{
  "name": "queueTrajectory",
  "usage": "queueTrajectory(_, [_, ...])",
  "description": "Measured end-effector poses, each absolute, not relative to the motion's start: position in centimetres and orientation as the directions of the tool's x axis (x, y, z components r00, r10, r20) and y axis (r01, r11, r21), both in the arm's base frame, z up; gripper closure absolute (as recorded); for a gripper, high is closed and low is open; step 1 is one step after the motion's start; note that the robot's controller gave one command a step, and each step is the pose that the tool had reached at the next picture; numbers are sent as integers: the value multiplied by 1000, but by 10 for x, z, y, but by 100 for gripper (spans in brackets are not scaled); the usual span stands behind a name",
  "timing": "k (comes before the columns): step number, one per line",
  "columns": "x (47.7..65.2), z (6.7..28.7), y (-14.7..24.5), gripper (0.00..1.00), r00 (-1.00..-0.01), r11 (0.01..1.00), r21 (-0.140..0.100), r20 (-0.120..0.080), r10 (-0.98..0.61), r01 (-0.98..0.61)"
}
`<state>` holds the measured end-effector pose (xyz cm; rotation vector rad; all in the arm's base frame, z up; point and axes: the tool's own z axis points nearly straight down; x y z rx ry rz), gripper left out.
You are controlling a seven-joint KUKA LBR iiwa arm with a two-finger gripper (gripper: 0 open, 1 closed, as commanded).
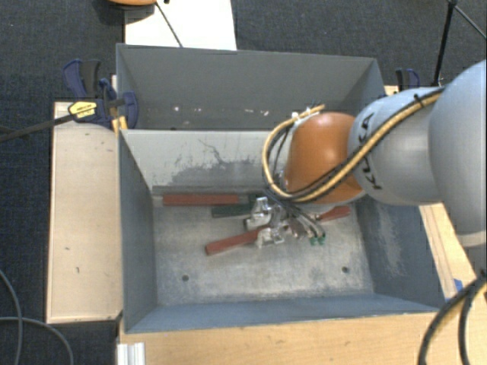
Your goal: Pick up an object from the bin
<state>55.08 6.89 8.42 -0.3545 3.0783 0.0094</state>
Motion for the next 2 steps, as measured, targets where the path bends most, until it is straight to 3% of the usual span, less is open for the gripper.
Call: queueTrajectory(2, [549,87,69,100,-973,974,1,-32,-228,-228])
